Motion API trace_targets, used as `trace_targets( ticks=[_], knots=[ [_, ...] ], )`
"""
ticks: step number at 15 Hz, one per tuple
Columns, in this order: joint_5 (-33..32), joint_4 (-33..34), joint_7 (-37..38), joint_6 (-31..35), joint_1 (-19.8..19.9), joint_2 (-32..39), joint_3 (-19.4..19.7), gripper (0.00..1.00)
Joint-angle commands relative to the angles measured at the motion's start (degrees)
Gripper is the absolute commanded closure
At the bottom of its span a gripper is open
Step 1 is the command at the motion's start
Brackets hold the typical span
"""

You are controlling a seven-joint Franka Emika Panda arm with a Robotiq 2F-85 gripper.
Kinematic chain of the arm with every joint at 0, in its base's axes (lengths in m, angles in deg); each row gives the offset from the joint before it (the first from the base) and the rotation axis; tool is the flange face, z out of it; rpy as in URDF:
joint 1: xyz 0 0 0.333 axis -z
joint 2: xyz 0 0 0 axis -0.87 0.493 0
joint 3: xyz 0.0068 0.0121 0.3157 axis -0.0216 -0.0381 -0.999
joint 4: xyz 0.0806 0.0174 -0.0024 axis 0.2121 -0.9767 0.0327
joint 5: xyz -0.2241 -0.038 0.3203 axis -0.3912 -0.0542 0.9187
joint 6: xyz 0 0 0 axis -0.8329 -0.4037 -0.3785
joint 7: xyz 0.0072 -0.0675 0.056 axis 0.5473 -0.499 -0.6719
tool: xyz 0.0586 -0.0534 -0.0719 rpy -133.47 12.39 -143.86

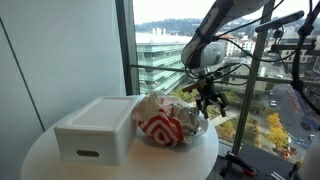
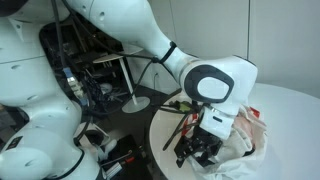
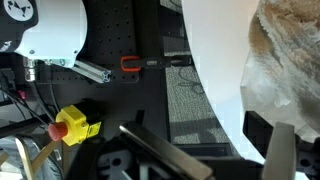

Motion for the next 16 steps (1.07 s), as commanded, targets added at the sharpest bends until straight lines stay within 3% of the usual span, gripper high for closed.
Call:
trace_targets(
  ticks=[1, 9, 12, 16],
  knots=[
    [1.7, 2.8, -2.7, 3.1, 0.0, 4.8, 0.5, 0.00],
    [9.2, 4.6, -9.2, 21.7, 0.6, 11.4, 1.2, 0.00],
    [11.7, 5.6, -10.5, 24.2, 0.6, 13.8, 1.5, 0.00],
    [10.5, 4.7, -8.6, 25.7, -0.1, 14.3, 3.6, 0.00]
  ],
)
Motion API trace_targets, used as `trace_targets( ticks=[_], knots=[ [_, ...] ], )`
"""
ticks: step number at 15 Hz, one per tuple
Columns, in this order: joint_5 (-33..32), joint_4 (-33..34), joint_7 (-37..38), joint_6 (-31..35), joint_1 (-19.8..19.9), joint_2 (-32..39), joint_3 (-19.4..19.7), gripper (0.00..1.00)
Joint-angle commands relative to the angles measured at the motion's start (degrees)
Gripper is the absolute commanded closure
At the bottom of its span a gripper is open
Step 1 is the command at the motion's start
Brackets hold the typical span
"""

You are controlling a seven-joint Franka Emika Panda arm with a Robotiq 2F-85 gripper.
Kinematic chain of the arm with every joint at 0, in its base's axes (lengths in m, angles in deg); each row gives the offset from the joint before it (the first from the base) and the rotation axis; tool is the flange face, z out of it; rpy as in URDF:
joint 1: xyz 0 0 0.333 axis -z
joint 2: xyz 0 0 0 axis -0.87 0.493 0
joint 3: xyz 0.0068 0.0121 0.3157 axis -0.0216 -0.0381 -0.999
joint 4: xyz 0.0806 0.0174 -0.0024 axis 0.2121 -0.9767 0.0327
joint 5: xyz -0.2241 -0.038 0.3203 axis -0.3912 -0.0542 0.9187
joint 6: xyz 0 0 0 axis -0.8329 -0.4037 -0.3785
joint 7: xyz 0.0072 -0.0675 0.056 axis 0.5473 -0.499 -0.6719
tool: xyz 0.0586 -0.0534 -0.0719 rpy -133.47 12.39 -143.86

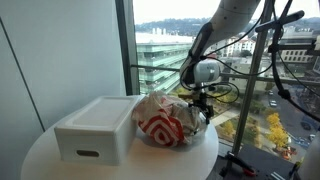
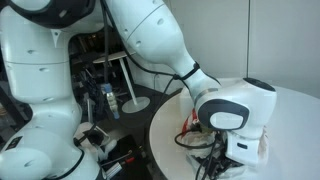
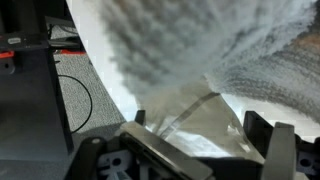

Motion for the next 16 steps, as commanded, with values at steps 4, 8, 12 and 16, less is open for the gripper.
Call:
trace_targets(
  ticks=[4, 8, 12, 16],
  knots=[
    [-0.8, -1.6, 0.9, 2.2, -1.1, -0.9, 3.6, 0.00],
    [-0.9, -0.3, 1.3, 1.8, -1.3, 1.0, 3.9, 0.19],
    [-0.5, -0.4, 0.9, 1.6, -1.4, 0.8, 3.7, 0.51],
    [-0.8, -0.2, 1.6, 0.4, -1.5, 0.6, 3.9, 0.80]
  ],
)
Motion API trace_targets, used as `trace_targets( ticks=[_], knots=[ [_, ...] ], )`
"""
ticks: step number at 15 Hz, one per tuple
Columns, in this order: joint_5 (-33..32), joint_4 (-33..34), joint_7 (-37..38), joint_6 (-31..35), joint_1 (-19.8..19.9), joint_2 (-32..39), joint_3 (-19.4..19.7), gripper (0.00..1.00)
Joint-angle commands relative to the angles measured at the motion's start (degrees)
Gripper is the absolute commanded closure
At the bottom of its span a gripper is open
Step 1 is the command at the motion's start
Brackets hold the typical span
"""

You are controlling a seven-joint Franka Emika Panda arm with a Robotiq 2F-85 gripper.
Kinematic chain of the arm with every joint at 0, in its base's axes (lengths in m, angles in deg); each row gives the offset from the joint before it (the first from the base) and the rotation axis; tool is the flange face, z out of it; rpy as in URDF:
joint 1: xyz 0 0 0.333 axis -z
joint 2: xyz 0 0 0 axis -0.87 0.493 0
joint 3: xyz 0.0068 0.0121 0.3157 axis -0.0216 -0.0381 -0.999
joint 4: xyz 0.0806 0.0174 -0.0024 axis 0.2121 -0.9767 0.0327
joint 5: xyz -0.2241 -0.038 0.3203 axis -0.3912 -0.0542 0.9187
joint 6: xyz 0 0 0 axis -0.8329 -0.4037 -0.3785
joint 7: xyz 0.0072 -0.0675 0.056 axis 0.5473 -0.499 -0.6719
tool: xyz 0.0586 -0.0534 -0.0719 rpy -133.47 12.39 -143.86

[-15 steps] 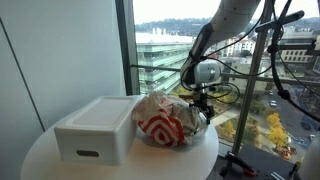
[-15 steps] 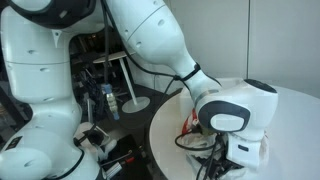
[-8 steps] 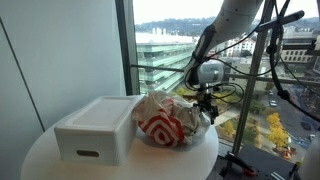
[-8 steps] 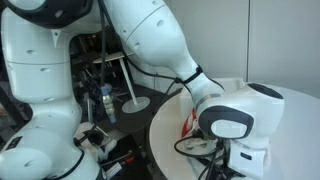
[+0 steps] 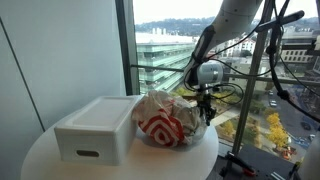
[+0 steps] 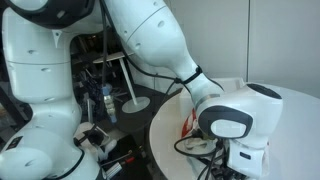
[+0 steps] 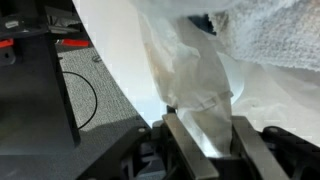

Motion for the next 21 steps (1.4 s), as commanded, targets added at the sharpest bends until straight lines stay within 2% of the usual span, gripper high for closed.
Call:
trace_targets(
  ticks=[1, 2, 4, 8, 11, 15, 19, 21],
  knots=[
    [-0.5, 0.4, 1.6, -1.0, -1.0, -0.2, 1.0, 0.89],
    [-0.7, 0.5, 1.8, -1.8, -1.1, -0.4, 1.0, 0.96],
    [-1.0, 0.5, 2.2, -4.0, -1.2, -1.0, 1.2, 1.00],
    [-1.7, -0.5, 3.5, -11.4, -1.2, -5.4, 1.5, 1.00],
    [-0.2, -0.7, 1.5, -17.9, 0.0, -9.6, 1.0, 1.00],
    [2.5, -1.7, -0.9, -26.5, 1.6, -17.8, 0.7, 1.00],
    [2.7, -1.8, -3.9, -38.5, 3.0, -26.4, 0.6, 1.00],
    [2.4, -2.7, -4.4, -40.4, 3.7, -31.2, 0.3, 1.00]
  ],
)
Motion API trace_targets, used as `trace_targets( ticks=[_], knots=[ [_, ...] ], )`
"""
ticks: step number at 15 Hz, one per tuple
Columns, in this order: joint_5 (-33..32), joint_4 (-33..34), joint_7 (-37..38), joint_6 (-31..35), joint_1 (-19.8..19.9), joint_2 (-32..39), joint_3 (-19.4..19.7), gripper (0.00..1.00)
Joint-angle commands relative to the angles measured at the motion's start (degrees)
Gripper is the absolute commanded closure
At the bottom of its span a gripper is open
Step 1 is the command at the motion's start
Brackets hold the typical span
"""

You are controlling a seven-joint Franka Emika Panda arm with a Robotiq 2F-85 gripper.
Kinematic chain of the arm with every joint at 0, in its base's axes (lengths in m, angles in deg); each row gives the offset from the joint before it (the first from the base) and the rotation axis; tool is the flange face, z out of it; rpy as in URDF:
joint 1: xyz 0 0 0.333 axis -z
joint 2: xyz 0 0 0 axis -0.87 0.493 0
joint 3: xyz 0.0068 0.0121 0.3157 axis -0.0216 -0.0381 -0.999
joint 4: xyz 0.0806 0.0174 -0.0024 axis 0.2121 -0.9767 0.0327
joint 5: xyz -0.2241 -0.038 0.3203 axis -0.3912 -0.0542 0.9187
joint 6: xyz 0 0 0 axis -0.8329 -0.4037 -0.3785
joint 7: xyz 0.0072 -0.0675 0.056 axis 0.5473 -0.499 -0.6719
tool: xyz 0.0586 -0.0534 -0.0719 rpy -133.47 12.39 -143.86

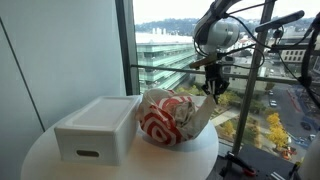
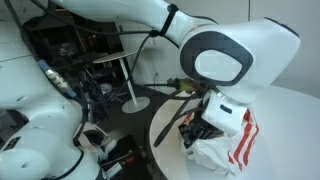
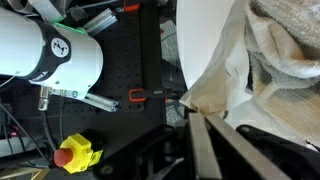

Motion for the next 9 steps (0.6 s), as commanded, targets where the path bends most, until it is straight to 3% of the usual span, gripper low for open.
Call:
trace_targets(
  ticks=[1, 4, 9],
  knots=[
    [0.1, -2.8, -2.1, -3.7, 1.6, -10.4, -0.6, 1.00],
    [-1.1, -5.4, -3.3, -1.4, 2.5, -18.4, -1.7, 1.00],
    [-2.7, -7.6, -8.5, 5.6, 2.4, -23.7, -5.0, 1.00]
  ],
)
